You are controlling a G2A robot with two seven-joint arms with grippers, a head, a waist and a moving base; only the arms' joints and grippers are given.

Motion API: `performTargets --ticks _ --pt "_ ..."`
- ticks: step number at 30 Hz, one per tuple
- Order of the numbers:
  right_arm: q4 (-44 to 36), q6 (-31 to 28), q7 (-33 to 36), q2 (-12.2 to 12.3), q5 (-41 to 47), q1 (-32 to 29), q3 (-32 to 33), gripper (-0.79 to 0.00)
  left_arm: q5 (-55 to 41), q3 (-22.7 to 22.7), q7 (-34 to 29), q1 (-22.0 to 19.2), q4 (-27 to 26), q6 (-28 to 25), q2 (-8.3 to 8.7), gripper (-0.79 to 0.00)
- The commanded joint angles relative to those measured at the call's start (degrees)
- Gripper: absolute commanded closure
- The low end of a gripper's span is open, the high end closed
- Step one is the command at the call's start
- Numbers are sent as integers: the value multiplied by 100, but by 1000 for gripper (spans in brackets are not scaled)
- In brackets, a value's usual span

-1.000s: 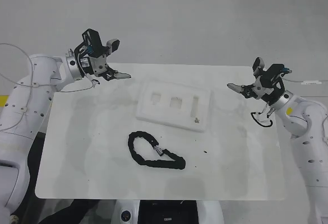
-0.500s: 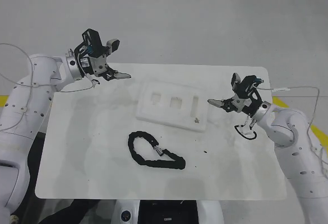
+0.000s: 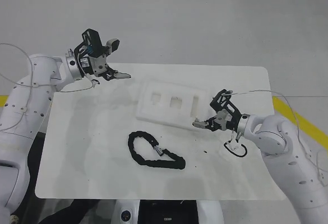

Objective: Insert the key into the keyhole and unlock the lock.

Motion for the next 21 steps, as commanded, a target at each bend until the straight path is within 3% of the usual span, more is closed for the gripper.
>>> performTargets --ticks 1,21 --pt "-116 51 113 8 21 -38 -11 -785 0 0 0 0 0 0 0 -785" --pt "-188 162 425 -1 295 -24 -239 -785 0 0 0 0 0 0 0 -785"
